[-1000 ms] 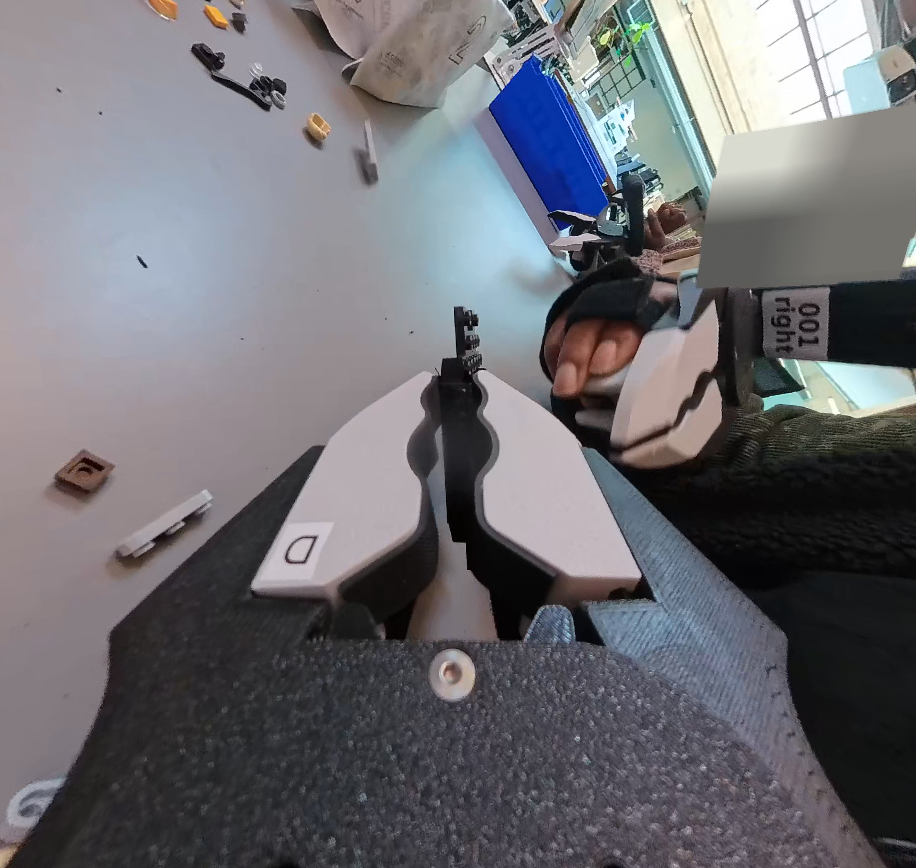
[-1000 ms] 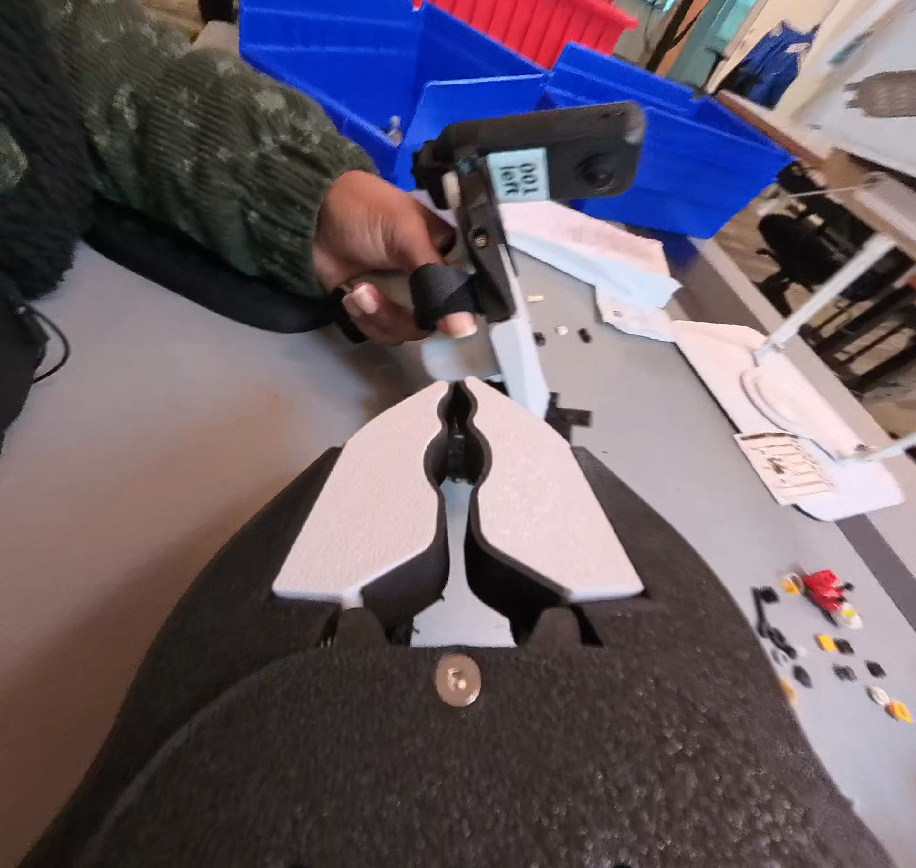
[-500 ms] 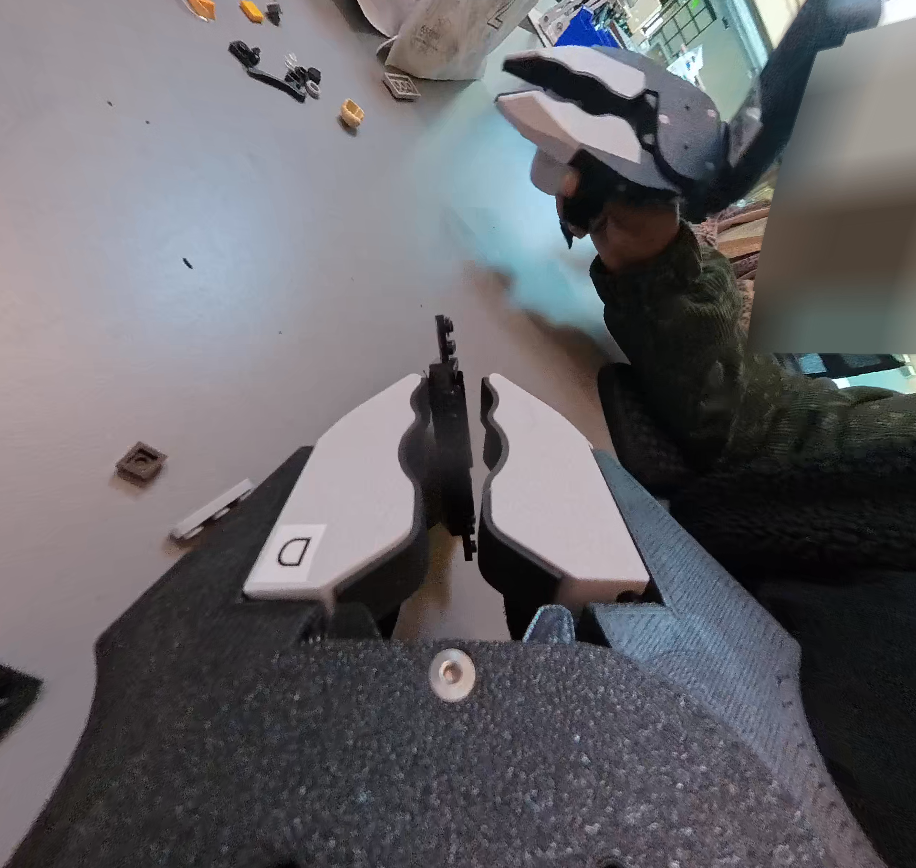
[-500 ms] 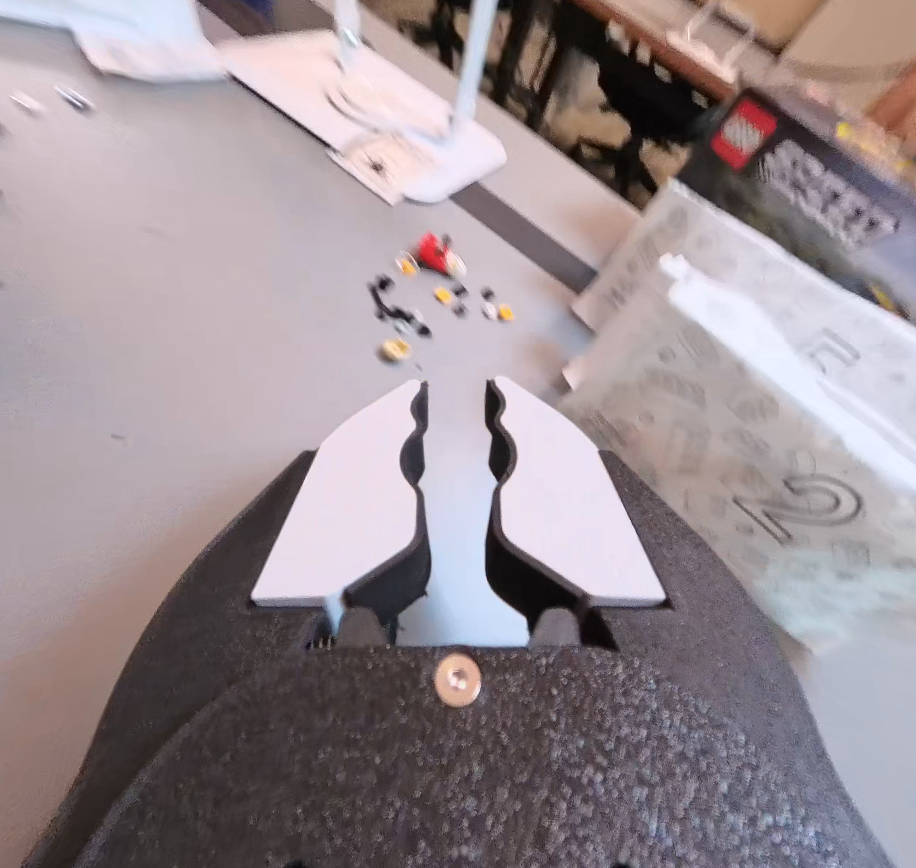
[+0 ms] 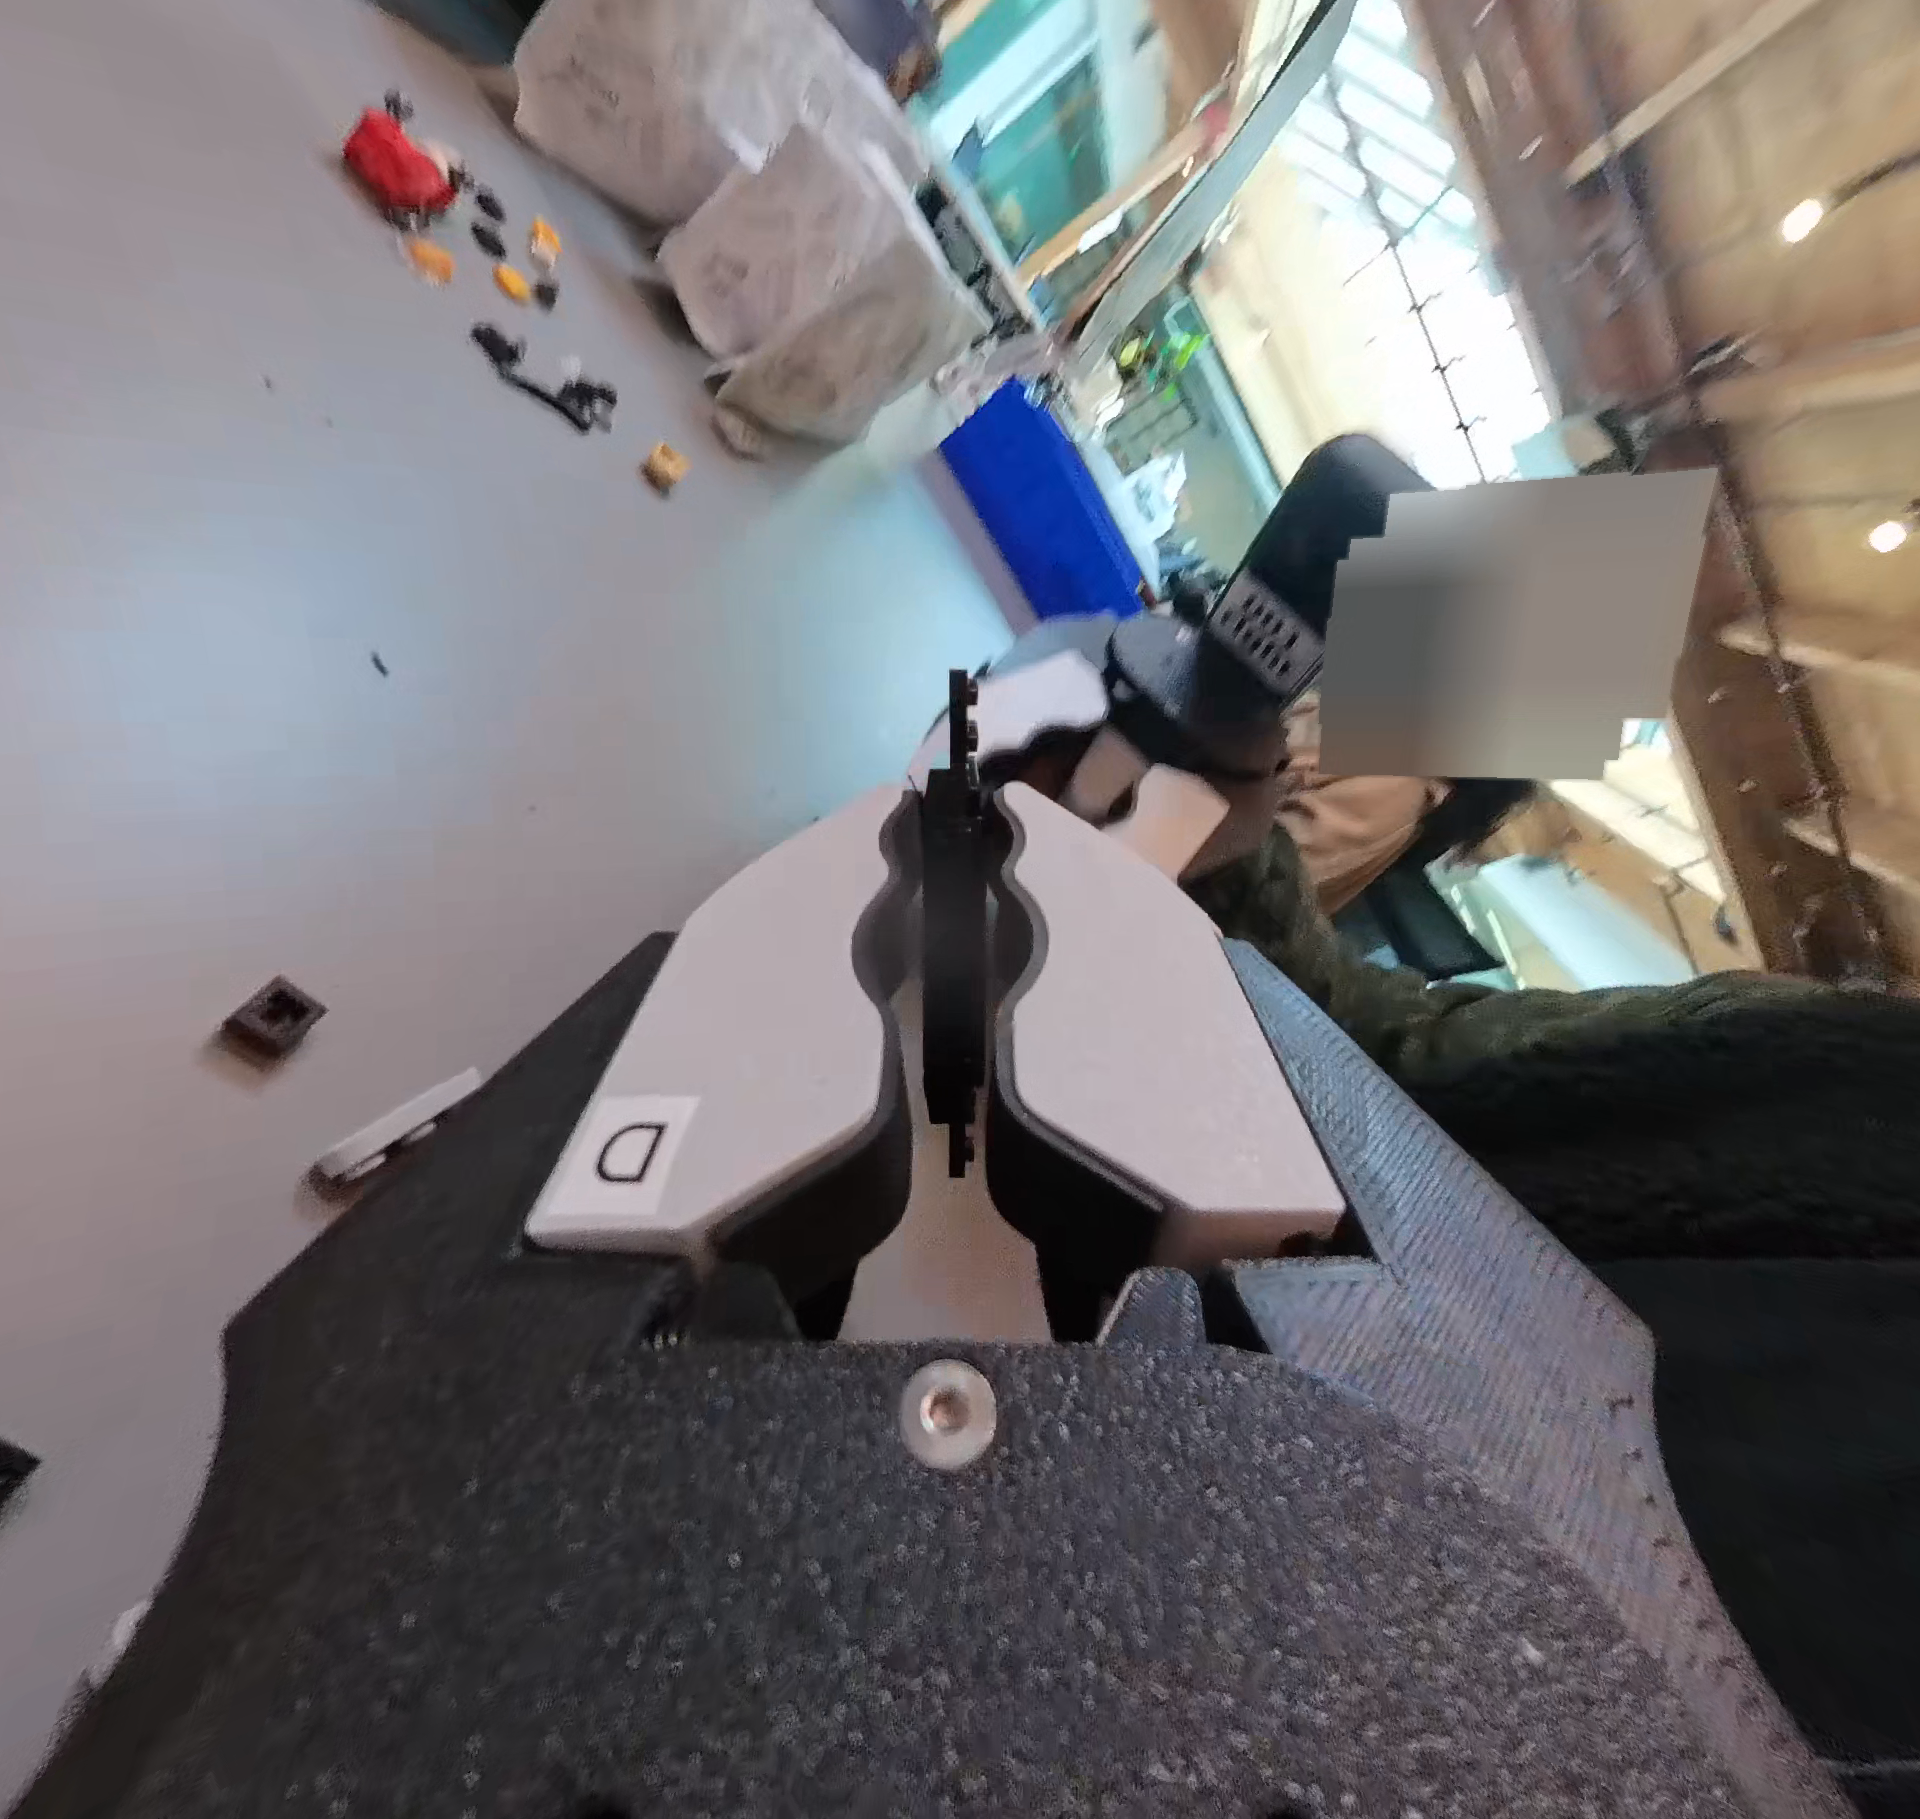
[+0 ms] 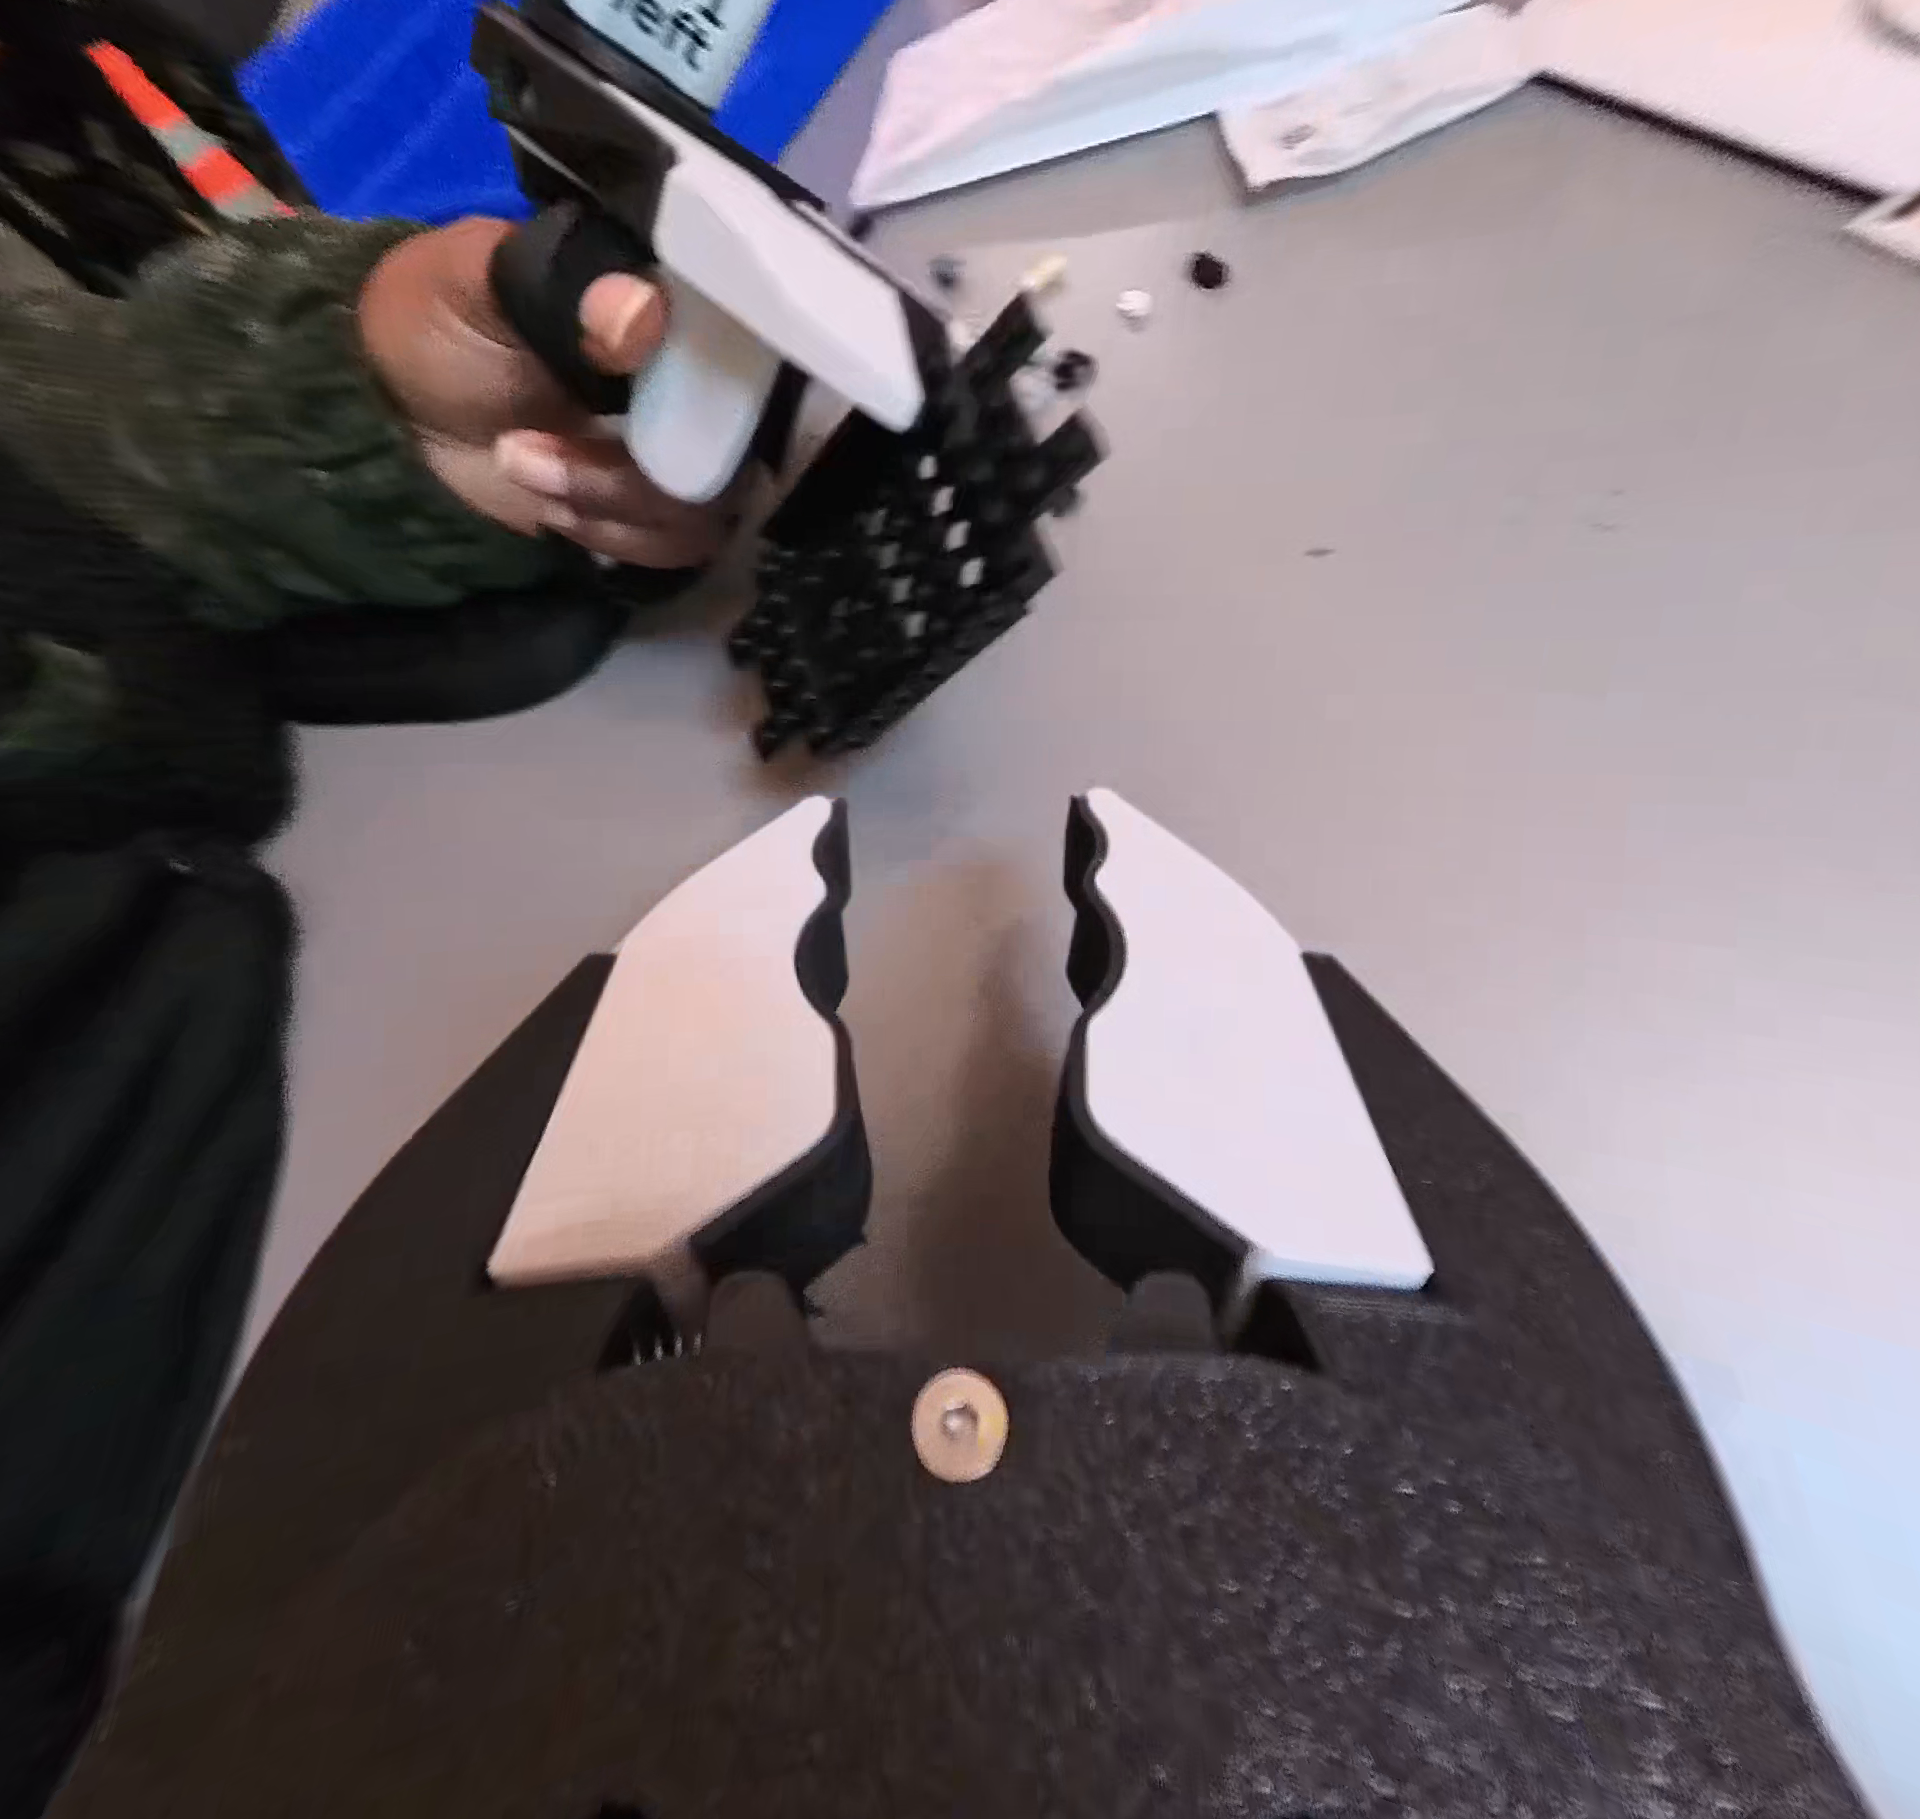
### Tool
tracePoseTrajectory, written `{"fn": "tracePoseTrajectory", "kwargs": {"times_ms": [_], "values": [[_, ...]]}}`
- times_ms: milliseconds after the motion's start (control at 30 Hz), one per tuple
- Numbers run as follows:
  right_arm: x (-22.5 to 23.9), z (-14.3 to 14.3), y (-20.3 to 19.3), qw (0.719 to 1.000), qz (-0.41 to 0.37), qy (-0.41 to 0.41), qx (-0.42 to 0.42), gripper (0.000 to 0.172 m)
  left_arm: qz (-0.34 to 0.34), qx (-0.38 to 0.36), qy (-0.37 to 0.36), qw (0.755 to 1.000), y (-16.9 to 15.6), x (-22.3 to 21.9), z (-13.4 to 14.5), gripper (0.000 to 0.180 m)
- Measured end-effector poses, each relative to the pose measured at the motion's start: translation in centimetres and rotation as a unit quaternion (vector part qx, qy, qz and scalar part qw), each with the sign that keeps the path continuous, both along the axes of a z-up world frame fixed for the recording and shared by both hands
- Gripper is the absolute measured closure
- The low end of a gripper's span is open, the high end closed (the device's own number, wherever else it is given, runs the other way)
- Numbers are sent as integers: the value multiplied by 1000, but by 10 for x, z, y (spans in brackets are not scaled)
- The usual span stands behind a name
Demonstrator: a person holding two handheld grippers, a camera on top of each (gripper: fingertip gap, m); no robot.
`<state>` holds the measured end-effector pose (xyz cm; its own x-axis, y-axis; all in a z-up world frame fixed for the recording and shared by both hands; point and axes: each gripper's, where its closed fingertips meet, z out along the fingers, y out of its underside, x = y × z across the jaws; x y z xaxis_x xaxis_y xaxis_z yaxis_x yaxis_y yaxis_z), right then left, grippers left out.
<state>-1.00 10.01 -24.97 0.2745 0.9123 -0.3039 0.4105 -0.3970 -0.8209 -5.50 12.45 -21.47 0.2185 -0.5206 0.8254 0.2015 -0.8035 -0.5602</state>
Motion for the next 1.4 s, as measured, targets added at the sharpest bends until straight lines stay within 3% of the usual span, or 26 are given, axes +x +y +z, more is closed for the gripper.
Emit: {"fn": "tracePoseTrajectory", "kwargs": {"times_ms": [133, 200, 233, 333, 433, 567, 700, 767, 933, 1100, 1400], "values": [[-32, 19, -17, 991, 4, 105, -77, 133, 24, 27, -45, 998, 3, -3, 20, 170], [-40, 29, -20, 983, 7, 147, -106, 146, 26, 39, -67, 997, 1, -3, 28, 169], [-40, 32, -20, 982, 11, 158, -106, 155, 21, 41, -79, 996, 0, -4, 32, 170], [-27, 39, -18, 984, 41, 145, -96, 160, -8, 58, -75, 995, -8, -1, 37, 169], [-5, 31, -29, 989, 116, 55, -79, 160, -89, 90, -9, 992, -26, 9, 28, 163], [9, 14, -49, 978, 181, -32, -95, 160, -175, 175, 126, 961, -54, 27, 1, 155], [6, -4, -64, 969, 216, -79, -89, 160, -233, 189, 208, 931, -74, 38, -29, 173], [6, -10, -54, 975, 190, -94, -58, 161, -211, 175, 225, 935, -68, 36, -33, 173], [-1, 12, -7, 991, 68, -46, 102, 162, -124, 47, 157, 979, -38, 25, -29, 173], [-1, 11, 6, 951, 24, -122, 282, 153, -87, -10, 139, 986, -26, 21, -36, 173], [-9, -10, 5, 925, 26, -183, 332, 148, -100, -60, 123, 986, -31, 23, -44, 173]]}}
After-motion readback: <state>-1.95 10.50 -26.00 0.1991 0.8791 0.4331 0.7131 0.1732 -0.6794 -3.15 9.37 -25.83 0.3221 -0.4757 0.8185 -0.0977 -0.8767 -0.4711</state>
